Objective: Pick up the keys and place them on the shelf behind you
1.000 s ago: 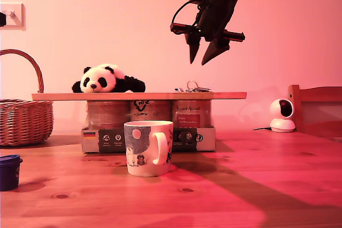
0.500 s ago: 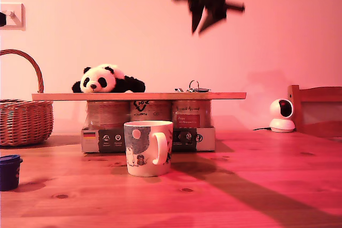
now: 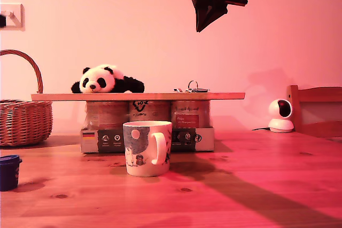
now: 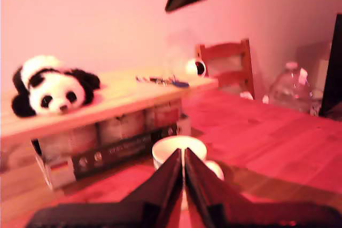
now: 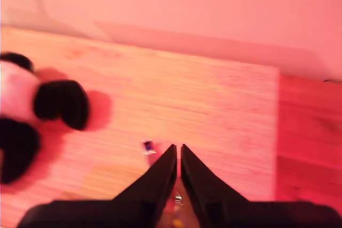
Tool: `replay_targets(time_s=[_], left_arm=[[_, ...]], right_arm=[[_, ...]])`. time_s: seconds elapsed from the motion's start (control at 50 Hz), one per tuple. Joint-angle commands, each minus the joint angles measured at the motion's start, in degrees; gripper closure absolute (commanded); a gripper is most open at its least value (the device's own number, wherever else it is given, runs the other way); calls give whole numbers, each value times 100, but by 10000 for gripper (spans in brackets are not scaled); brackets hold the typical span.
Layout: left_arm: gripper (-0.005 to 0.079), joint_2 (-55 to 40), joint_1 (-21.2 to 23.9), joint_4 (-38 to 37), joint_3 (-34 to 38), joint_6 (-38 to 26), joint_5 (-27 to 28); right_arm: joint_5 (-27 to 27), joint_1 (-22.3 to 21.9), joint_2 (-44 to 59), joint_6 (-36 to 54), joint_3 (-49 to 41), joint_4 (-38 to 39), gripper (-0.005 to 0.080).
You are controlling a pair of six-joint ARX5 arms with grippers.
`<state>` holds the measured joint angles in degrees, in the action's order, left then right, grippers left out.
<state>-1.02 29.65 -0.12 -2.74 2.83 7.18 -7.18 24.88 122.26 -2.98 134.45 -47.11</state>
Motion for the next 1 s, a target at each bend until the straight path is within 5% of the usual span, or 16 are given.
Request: replay_targets(time_s=[0.0, 0.58, 0.82, 0.98], left_arm=[[763, -44, 35, -33, -13, 13, -13], [763, -46, 35, -153, -13, 17, -17], [763, -46, 35, -157, -13, 15, -20], [763, -46, 35, -153, -13, 15, -22]], right_arm=[[-223, 129, -76, 28, 44, 4, 762], [-546, 247, -697, 282, 22, -420, 762], [-492, 321, -793, 313, 22, 127, 762], [-501, 415, -822, 330, 22, -393, 762]])
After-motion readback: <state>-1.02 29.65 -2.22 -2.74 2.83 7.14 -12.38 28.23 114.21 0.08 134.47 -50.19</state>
